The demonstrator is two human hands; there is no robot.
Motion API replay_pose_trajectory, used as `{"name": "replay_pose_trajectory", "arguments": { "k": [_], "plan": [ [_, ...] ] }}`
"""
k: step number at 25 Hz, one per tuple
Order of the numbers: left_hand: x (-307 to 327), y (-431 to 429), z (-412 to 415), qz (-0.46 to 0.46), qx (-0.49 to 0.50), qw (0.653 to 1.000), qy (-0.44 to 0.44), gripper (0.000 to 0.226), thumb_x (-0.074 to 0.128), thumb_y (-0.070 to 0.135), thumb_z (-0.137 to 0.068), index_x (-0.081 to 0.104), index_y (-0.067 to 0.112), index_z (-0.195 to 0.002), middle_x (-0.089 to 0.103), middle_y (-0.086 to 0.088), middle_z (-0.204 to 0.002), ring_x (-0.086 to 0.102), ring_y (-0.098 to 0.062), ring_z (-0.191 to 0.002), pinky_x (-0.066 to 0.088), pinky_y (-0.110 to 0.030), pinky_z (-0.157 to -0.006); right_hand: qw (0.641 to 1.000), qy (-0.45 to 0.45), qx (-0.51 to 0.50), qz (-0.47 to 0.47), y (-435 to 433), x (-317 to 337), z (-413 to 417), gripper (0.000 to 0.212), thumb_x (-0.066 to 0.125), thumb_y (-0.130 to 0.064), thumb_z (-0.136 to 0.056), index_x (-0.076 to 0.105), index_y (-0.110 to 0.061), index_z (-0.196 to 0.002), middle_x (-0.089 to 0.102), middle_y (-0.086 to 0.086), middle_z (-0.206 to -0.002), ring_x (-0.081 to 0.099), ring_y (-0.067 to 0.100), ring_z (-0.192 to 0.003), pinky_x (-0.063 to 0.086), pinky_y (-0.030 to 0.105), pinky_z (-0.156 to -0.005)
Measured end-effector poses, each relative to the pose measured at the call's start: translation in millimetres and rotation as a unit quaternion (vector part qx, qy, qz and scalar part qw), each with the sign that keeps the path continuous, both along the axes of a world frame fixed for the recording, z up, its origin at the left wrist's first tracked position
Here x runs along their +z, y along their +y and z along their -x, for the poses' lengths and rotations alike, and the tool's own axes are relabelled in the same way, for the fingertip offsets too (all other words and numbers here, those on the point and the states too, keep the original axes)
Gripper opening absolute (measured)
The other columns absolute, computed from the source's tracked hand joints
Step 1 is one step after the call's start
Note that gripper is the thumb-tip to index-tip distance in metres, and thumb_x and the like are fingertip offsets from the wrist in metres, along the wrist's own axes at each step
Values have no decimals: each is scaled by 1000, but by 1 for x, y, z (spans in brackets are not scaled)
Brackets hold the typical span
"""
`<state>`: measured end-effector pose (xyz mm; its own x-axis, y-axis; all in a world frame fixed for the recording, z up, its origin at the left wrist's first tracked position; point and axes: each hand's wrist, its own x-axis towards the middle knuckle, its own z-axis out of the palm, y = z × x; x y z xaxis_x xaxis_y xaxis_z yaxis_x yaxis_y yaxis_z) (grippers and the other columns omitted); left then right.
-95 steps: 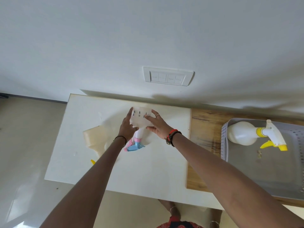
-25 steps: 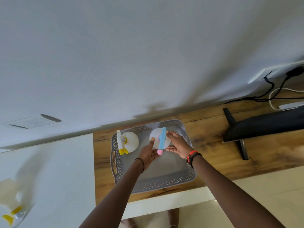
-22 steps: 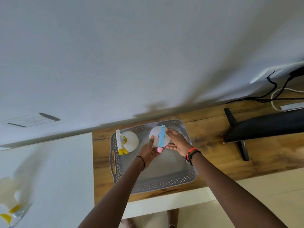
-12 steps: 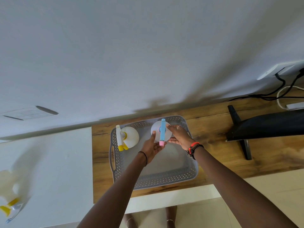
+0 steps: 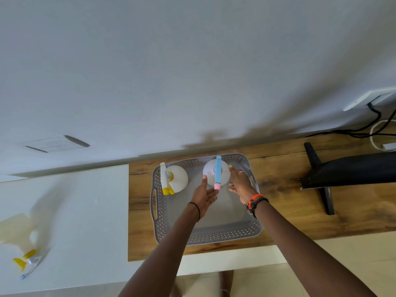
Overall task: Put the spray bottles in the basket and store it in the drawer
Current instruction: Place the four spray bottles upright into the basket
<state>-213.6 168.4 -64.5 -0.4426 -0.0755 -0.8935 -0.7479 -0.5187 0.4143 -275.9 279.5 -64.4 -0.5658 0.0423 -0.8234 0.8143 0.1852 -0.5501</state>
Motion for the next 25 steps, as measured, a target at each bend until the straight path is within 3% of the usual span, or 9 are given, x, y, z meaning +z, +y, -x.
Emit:
{"name": "replay_pose_trajectory", "arguments": {
  "k": [3,7,11,14,19,25],
  "plan": [
    [7,-3,-20,9,18,1000,-10,64,33,48,-97,31,4,-143,49,-23,-139,53,-30,-125,45,-37,-100,999,1,-38,-26,0,4,-22,45,40,-39,-99,54,-3,-122,55,13,-104,53,27,-99,50,45,-95],
    [18,-6,-55,61,64,996,1,50,34,41,-99,50,4,-128,58,-19,-131,60,-24,-111,50,-30,-83,997,-23,-74,-20,-4,11,-59,21,41,-31,-100,51,-13,-105,52,3,-79,52,24,-88,50,44,-92],
    [30,-14,-94,129,106,986,30,38,42,28,-99,56,0,-120,65,-18,-115,62,-23,-98,49,-24,-77,995,-23,-98,12,-19,15,-98,20,44,-22,-98,51,-9,-85,47,4,-70,46,18,-66,43,30,-61],
    [36,-24,-118,167,139,975,49,33,45,21,-98,59,-2,-117,66,-15,-103,63,-24,-94,49,-25,-75,995,-22,-89,40,-35,20,-119,25,45,-13,-97,49,-13,-72,47,5,-68,42,16,-59,34,24,-52],
    [39,-55,-171,214,153,962,67,22,46,22,-98,63,8,-102,67,-11,-93,62,-18,-85,46,-23,-70,996,-15,-58,63,-69,32,-152,21,46,-7,-96,54,-10,-77,54,7,-67,46,16,-57,37,25,-50],
    [34,-121,-248,288,149,945,39,20,47,22,-97,64,12,-97,70,-9,-94,64,-19,-85,49,-27,-74,999,1,2,51,-129,37,-198,14,45,-4,-94,55,-8,-86,54,5,-66,46,15,-55,36,23,-47]
  ]
}}
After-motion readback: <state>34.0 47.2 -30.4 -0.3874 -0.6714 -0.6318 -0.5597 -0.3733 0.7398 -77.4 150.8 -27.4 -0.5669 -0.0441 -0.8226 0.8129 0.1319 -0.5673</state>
